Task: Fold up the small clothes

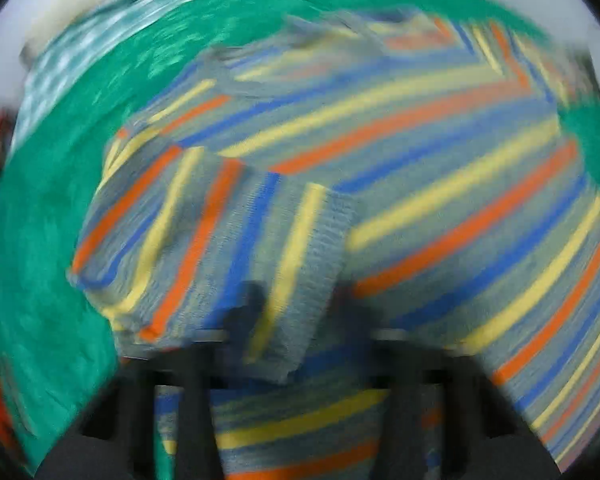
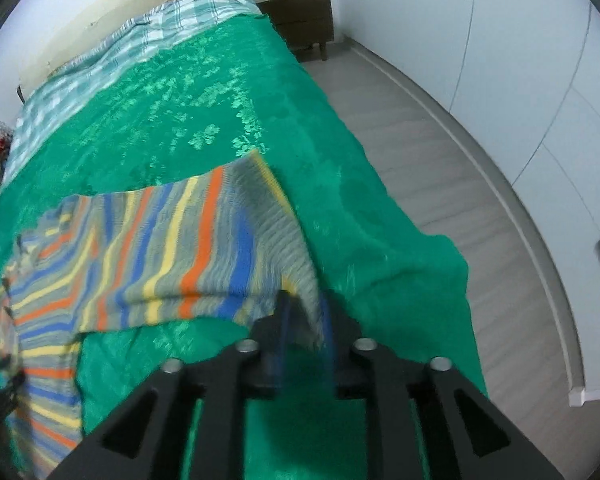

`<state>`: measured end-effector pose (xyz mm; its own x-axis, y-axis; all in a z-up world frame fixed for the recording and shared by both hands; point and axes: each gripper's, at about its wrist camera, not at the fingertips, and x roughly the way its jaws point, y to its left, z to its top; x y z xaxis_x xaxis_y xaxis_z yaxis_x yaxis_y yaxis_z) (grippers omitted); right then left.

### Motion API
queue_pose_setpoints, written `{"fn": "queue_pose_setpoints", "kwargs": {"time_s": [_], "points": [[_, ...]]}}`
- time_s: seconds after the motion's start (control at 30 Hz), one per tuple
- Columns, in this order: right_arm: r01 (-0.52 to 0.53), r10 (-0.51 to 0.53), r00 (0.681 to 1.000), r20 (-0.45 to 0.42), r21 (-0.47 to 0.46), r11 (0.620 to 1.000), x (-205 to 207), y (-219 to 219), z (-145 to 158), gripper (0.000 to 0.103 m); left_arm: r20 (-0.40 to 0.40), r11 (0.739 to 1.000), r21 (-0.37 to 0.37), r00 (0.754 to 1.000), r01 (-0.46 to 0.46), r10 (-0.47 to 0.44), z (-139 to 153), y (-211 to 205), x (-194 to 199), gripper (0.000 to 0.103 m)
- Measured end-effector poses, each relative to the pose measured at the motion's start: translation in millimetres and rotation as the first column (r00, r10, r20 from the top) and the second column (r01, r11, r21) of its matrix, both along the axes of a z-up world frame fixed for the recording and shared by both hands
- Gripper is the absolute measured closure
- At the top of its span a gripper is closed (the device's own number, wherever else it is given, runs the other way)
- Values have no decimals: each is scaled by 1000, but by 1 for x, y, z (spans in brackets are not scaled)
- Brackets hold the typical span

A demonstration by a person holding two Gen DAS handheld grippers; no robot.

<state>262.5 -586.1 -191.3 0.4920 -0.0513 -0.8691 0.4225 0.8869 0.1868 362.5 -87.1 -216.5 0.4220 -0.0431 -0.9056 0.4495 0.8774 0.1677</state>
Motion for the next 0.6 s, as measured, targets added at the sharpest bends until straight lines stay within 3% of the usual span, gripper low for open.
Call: {"fn": "queue_pose_setpoints", "kwargs": {"time_s": [0.03, 0.1, 0.17, 0.2, 0.27, 0.33, 0.4, 0.47, 0.6], "points": [[-7, 7, 1000, 18, -3, 1000, -11, 2, 7, 76, -7, 998, -42, 999, -50, 50, 7, 12, 4, 101], [-25, 27, 999, 46, -24, 999, -26, 10, 19, 71, 14, 969, -188, 986, -163, 169, 35, 55, 9, 101], [-44, 46, 997, 68, -38, 998, -45, 18, 30, 67, 26, 911, -298, 952, -283, 305, 60, 108, 12, 101], [-50, 53, 995, 79, -45, 998, -57, 23, 35, 67, 28, 863, -348, 916, -367, 401, 72, 145, 13, 101], [-60, 64, 994, 85, -50, 997, -72, 31, 38, 67, 34, 782, -377, 836, -496, 547, 82, 202, 16, 101], [-70, 74, 994, 81, -49, 996, -90, 42, 37, 67, 52, 681, -353, 714, -641, 698, 83, 265, 21, 101], [-82, 85, 994, 69, -48, 996, -99, 54, 32, 67, 39, 607, -322, 630, -727, 776, 74, 305, 25, 102], [-91, 93, 994, 51, -30, 995, -101, 65, 23, 67, 50, 600, -270, 611, -753, 790, 65, 319, 31, 102], [-84, 84, 996, 20, -5, 996, -104, 82, 7, 67, 55, 619, -201, 622, -760, 781, 49, 317, 43, 102]]}}
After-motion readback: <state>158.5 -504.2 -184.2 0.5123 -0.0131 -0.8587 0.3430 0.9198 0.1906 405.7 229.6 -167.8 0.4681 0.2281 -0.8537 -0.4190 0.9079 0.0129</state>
